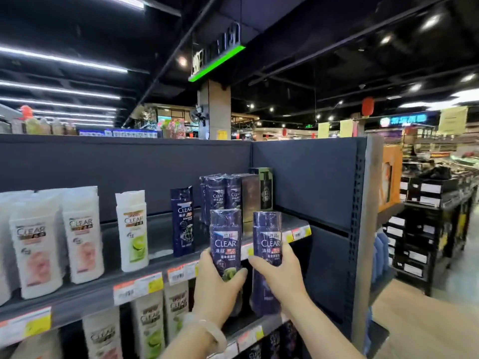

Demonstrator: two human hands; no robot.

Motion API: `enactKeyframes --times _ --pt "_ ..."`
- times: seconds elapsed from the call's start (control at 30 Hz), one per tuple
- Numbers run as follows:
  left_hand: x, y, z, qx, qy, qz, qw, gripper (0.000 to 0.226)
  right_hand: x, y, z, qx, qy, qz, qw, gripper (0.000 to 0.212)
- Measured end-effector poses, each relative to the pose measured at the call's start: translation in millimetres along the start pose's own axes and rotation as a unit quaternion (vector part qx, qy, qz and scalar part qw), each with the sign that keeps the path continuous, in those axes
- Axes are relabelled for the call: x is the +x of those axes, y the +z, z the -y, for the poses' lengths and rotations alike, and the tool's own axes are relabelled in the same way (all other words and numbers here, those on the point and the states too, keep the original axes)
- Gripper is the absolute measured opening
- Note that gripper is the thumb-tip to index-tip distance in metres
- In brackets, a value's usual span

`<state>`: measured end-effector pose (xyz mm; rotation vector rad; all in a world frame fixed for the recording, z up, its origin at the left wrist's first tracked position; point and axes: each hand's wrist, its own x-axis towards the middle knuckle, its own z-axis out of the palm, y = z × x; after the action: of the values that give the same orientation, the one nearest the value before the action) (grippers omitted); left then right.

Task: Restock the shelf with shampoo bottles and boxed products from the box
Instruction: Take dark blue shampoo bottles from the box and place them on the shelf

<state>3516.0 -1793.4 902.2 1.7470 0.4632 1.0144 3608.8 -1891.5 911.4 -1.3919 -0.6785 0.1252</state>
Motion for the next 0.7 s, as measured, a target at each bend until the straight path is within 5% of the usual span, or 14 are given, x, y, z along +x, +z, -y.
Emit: enactKeyframes --times 0.7 --pt "212.5 85.2 48.4 0.067 -0.015 -0.211 0.975 0.052 271.1 42.0 -76.6 0.023 -0.076 0.079 0.994 0.042"
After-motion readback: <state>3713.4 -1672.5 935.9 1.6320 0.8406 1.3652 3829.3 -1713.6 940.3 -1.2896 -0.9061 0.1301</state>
